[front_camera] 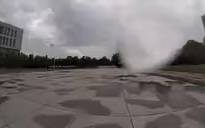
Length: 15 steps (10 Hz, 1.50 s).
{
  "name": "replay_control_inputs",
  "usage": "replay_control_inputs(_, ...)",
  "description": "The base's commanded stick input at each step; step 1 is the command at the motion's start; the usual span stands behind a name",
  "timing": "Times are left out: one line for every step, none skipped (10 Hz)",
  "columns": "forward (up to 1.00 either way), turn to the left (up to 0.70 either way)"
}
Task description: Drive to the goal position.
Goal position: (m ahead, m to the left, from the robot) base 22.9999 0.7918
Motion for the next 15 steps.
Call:
replay_control_inputs(0.70, 0.00)
replay_control_inputs(0.70, 0.00)
replay_control_inputs(0.70, 0.00)
replay_control_inputs(0.70, 0.00)
replay_control_inputs(0.70, 0.00)
replay_control_inputs(0.70, 0.00)
replay_control_inputs(0.70, 0.00)
replay_control_inputs(0.70, 0.00)
replay_control_inputs(0.70, 0.00)
replay_control_inputs(0.70, 0.00)
replay_control_inputs(0.70, 0.00)
replay_control_inputs(0.70, 0.00)
replay_control_inputs(0.70, 0.00)
replay_control_inputs(0.70, 0.00)
replay_control_inputs(0.70, 0.00)
